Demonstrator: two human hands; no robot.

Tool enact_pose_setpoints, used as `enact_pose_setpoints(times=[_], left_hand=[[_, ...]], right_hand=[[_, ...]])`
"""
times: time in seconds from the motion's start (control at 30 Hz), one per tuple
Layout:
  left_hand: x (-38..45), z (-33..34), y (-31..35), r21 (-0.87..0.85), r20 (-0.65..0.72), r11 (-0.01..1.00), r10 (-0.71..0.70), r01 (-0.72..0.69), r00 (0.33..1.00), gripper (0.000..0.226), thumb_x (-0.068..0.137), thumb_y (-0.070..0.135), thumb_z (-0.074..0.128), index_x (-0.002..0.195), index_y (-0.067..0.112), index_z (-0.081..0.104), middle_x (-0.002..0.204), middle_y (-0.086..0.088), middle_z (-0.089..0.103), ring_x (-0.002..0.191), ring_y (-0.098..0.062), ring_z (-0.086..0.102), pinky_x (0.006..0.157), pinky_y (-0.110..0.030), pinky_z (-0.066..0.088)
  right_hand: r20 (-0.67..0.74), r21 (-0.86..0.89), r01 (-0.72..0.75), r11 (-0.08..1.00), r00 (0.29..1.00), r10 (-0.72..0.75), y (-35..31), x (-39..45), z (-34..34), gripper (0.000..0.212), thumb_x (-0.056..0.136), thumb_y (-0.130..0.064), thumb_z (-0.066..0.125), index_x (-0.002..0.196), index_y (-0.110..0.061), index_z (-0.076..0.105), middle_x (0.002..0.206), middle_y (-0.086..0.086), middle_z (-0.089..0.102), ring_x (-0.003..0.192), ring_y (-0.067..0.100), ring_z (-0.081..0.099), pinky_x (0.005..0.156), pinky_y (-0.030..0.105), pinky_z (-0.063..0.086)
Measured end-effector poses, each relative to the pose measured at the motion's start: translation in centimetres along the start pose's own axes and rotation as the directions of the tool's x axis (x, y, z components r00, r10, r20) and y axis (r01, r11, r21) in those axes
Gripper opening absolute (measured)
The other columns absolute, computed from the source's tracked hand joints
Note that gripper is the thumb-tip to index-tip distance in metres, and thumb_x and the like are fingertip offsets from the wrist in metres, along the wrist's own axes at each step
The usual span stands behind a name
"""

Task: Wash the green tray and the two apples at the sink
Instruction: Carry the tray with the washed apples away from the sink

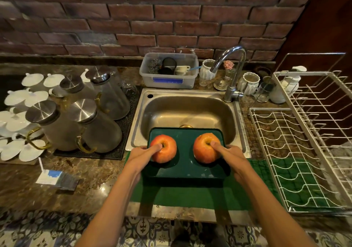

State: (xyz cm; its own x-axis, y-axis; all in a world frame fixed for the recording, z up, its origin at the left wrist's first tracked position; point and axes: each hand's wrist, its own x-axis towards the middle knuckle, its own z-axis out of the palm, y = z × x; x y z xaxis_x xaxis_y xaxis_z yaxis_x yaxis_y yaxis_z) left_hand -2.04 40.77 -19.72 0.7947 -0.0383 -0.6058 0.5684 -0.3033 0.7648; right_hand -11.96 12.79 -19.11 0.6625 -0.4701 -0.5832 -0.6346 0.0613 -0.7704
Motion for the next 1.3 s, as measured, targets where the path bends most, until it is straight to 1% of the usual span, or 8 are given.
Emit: enact_pose_setpoints(times=[0.27,0.53,0.63,0.77,0.97,1.07,1.23,1.3], left_hand=[[0.0,0.5,9.6,-0.032,-0.043,0.985,0.166,-0.168,0.985,0.080,0.070,0.051,0.082,0.129,0.002,0.060,0.118,-0.011,0.062,0.101,-0.026,0.058,0.075,-0.035,0.044],[-2.1,1.6,19.0,-0.023,-0.069,0.959,0.279,-0.281,0.958,0.079,0.068,0.060,0.080,0.120,0.004,0.065,0.110,-0.011,0.063,0.081,-0.019,0.058,0.059,-0.032,0.042],[-3.3,2.8,21.9,-0.011,-0.073,0.945,0.325,-0.327,0.943,0.078,0.069,0.060,0.079,0.121,0.004,0.065,0.116,-0.013,0.065,0.084,-0.024,0.062,0.052,-0.030,0.040],[-4.9,5.2,25.0,0.012,-0.034,0.934,0.357,-0.357,0.933,0.088,0.071,0.062,0.077,0.133,0.002,0.057,0.122,-0.013,0.061,0.093,-0.028,0.061,0.058,-0.033,0.044],[-7.4,11.7,27.2,-0.033,0.014,0.882,0.472,-0.471,0.882,0.100,0.060,0.064,0.081,0.141,0.012,0.052,0.141,-0.012,0.056,0.122,-0.034,0.056,0.102,-0.054,0.048],[-9.1,16.1,27.5,-0.065,0.008,0.893,0.447,-0.446,0.894,0.120,0.042,0.073,0.077,0.142,0.011,0.052,0.142,-0.013,0.056,0.124,-0.034,0.056,0.103,-0.051,0.047],[-11.2,24.0,27.0,-0.073,-0.020,0.916,0.395,-0.396,0.918,0.099,0.061,0.067,0.079,0.135,0.004,0.057,0.135,-0.016,0.059,0.115,-0.034,0.059,0.080,-0.040,0.046],[-12.2,26.9,26.7,-0.097,-0.006,0.924,0.370,-0.369,0.929,0.109,0.053,0.070,0.079,0.137,0.005,0.054,0.137,-0.016,0.058,0.119,-0.034,0.058,0.092,-0.045,0.051]], right_hand=[[-0.013,0.022,0.129,0.991,0.992,-0.129,-9.8,0.7,-2.9,0.051,0.070,-0.058,0.080,0.088,-0.015,0.061,0.098,0.006,0.061,0.080,0.014,0.055,0.058,0.031,0.041],[-0.109,-0.026,0.246,0.969,0.963,-0.247,-18.6,-0.6,-7.3,0.096,0.064,-0.069,0.077,0.131,-0.004,0.054,0.126,0.013,0.059,0.108,0.031,0.060,0.084,0.041,0.053],[-0.107,-0.006,0.286,0.958,0.952,-0.285,-20.7,-1.3,-9.5,0.096,0.064,-0.069,0.077,0.131,-0.005,0.054,0.121,0.012,0.060,0.097,0.026,0.059,0.071,0.037,0.051],[-0.099,0.010,0.299,0.954,0.950,-0.297,-22.4,-1.7,-13.6,0.107,0.064,-0.068,0.078,0.141,-0.002,0.045,0.135,0.016,0.053,0.112,0.034,0.055,0.086,0.045,0.051],[-0.047,-0.007,0.311,0.950,0.949,-0.311,-22.9,-1.1,-21.2,0.102,0.063,-0.069,0.077,0.139,-0.006,0.050,0.134,0.017,0.055,0.118,0.037,0.055,0.101,0.054,0.049],[-0.042,-0.044,0.315,0.948,0.948,-0.316,-22.7,-0.4,-25.7,0.102,0.068,-0.068,0.075,0.141,-0.004,0.047,0.138,0.019,0.052,0.120,0.039,0.053,0.097,0.051,0.050],[-0.059,-0.095,0.328,0.940,0.941,-0.334,-22.0,0.3,-33.5,0.105,0.070,-0.067,0.074,0.144,-0.001,0.041,0.142,0.022,0.048,0.123,0.041,0.051,0.096,0.052,0.049],[-0.064,-0.116,0.332,0.936,0.938,-0.341,-21.4,0.5,-36.2,0.105,0.069,-0.069,0.073,0.143,-0.001,0.042,0.140,0.021,0.050,0.120,0.040,0.053,0.088,0.048,0.050]])
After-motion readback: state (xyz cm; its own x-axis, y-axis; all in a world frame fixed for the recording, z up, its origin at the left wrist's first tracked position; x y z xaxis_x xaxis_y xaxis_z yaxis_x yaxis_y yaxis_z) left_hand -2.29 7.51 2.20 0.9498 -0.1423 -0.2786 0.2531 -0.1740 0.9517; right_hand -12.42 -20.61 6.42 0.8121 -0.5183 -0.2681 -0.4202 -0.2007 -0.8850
